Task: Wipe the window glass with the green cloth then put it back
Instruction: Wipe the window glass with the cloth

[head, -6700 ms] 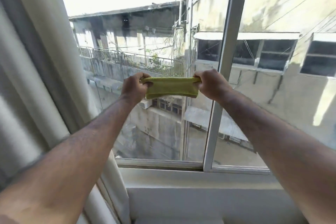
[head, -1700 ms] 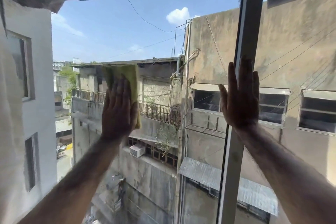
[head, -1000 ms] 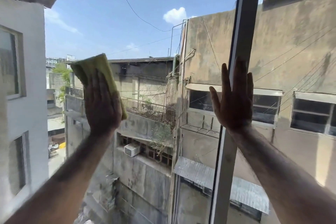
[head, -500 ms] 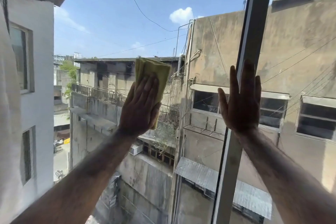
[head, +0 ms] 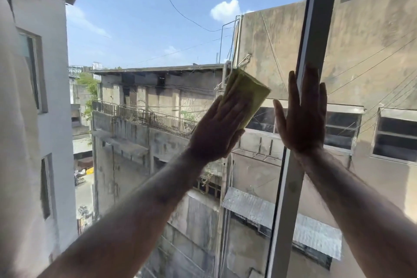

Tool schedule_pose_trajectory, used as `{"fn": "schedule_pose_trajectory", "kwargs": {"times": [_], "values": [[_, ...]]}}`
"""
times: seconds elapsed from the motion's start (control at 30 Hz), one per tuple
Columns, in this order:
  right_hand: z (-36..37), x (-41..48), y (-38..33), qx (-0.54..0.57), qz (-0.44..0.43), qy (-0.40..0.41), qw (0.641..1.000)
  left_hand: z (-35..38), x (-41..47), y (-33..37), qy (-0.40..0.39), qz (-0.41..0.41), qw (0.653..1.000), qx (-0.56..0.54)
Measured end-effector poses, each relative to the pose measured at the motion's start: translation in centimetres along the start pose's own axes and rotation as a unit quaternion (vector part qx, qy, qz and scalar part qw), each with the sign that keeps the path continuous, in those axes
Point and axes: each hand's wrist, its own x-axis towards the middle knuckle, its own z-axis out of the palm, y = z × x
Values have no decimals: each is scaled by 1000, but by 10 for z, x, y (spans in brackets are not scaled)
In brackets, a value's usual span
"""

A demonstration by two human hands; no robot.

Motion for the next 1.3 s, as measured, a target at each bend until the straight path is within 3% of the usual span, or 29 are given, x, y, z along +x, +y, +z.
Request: {"fn": "schedule_pose_trajectory", "kwargs": {"times": [0.07, 0.17, 0.27, 0.33, 0.47, 0.6, 0.83, 0.97, 1.3], "values": [[0, 0, 0, 6, -2, -4, 1000, -1, -51, -5, -14, -41, 999, -7], [-1, 1, -1, 12, -2, -4, 1000, -15, -89, -37, 20, -181, 983, 19], [-3, 1, -2, 8, -1, -8, 1000, -34, -48, -84, 65, -312, 947, 39], [-2, 1, -2, 5, -1, -6, 1000, -45, 7, -107, 90, -342, 934, 40], [-3, 0, -2, 2, -4, -2, 1000, -40, 70, -87, 89, -309, 945, 57], [-5, 1, -4, 0, -4, 4, 1000, -18, 36, -47, 60, -218, 974, 29], [-10, 2, -4, 17, 2, -15, 1000, -29, -15, -28, -12, -172, 982, 79], [-11, 2, -3, 13, 4, -20, 1000, -52, 2, -42, 30, -127, 989, 71], [-11, 1, -4, 21, 1, -22, 1000, -92, 55, -67, -20, -251, 968, 9]]}}
